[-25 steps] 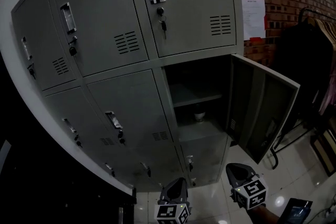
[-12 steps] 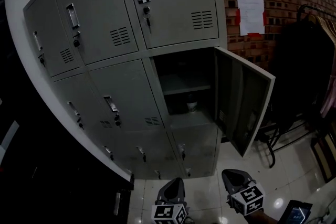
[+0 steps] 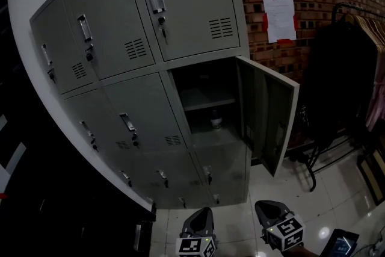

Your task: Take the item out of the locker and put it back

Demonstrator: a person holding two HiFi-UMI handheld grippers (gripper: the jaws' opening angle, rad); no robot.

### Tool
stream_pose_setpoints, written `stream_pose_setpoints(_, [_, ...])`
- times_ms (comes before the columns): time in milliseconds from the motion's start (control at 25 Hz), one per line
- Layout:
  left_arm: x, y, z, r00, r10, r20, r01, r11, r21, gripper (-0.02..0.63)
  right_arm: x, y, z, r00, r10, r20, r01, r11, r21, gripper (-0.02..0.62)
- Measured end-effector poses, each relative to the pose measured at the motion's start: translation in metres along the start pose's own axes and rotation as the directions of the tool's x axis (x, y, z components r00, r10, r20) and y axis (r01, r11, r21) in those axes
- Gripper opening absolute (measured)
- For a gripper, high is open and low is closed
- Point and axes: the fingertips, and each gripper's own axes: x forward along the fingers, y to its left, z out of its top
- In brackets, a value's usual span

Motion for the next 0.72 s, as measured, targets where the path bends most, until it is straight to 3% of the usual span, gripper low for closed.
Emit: stream_pose_setpoints(720, [-0.016, 0.008, -0.005, 0.999, -0.044, 0.005, 0.044, 0.999, 0.011, -0.002, 0.002, 0.028, 0.001, 1.000, -0.012, 0.009, 0.012, 1.000, -0.028, -0.010])
